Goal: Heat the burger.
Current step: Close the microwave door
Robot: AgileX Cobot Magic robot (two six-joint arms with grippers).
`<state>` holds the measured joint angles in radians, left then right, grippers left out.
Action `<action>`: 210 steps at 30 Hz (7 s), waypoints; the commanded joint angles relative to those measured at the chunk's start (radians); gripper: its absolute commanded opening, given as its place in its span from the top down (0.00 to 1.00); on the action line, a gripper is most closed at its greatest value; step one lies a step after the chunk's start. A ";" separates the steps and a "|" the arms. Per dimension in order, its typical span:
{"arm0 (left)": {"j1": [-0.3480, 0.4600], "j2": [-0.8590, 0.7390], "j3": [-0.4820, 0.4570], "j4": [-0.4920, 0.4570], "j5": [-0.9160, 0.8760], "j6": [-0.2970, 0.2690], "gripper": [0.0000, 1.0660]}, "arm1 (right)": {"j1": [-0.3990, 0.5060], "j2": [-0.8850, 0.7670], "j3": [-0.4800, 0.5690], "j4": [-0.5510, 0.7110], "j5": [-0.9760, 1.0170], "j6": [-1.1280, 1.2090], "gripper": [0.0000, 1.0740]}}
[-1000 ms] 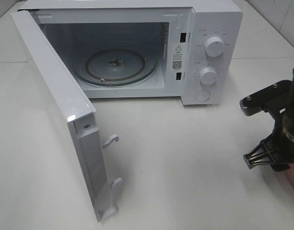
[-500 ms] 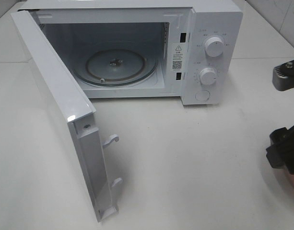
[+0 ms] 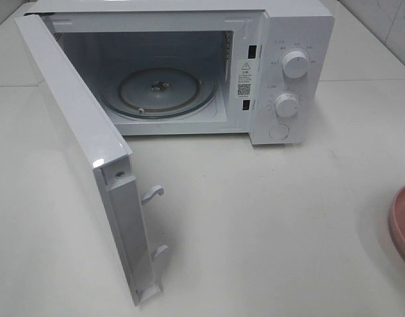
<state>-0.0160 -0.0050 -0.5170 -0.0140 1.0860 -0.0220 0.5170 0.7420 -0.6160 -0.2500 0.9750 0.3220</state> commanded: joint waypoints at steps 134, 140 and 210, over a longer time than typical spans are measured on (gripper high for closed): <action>-0.001 0.943 0.234 0.138 -1.661 -0.075 1.00 | -0.514 -0.772 0.126 0.153 -0.013 -0.194 0.29; -0.001 1.119 0.234 0.216 -1.795 -0.120 1.00 | -0.514 -0.772 0.126 0.153 -0.013 -0.194 0.29; -0.399 1.838 -0.273 0.472 -1.896 -0.400 1.00 | -0.514 -0.772 0.126 0.153 -0.013 -0.195 0.29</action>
<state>-0.3950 1.8200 -0.7550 0.4800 -0.8240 -0.4250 0.0070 -0.0040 -0.4910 -0.1010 0.9690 0.1350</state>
